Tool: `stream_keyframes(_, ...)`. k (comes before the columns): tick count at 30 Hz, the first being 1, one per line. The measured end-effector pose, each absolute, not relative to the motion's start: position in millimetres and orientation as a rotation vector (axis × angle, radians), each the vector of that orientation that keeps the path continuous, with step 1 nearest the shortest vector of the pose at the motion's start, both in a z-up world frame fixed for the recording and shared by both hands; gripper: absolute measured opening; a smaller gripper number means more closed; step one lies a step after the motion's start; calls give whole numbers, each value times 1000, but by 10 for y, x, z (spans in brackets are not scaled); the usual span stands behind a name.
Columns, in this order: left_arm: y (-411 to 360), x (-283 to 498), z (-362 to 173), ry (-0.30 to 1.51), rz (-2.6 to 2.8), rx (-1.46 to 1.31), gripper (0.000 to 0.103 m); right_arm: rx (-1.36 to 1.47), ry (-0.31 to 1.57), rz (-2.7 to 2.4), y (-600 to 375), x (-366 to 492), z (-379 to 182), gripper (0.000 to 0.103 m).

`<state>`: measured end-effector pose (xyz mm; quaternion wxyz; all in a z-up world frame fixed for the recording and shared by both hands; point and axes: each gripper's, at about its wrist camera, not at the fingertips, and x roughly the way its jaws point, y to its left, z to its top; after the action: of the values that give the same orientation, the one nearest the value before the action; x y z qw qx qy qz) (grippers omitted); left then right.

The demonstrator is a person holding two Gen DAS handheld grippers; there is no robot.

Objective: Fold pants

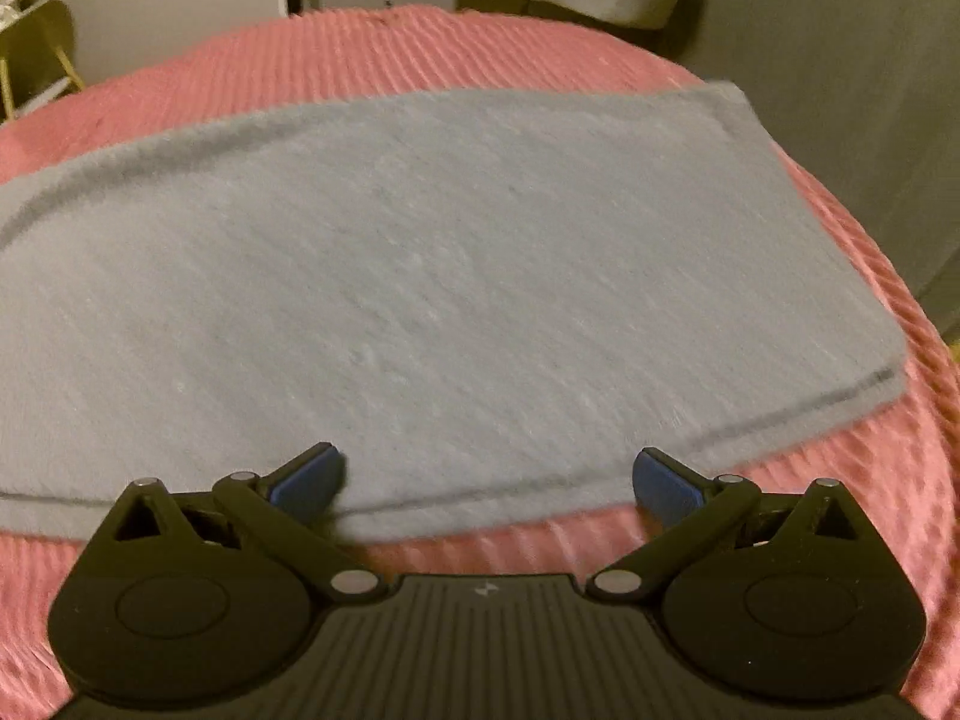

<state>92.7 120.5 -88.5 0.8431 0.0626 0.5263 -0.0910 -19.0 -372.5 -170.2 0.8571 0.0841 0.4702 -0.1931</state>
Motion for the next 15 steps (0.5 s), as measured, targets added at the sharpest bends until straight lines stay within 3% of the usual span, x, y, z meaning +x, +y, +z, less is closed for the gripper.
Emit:
stream_keyframes(3,1202,918,-881,1116,-188,133,94,258,1018,-519,-3926,-307,-1687,103)
stream_keyframes(15,1219,911,-873,1130,-171,112,95,129,985,-667,-3752,-551,-1528,103)
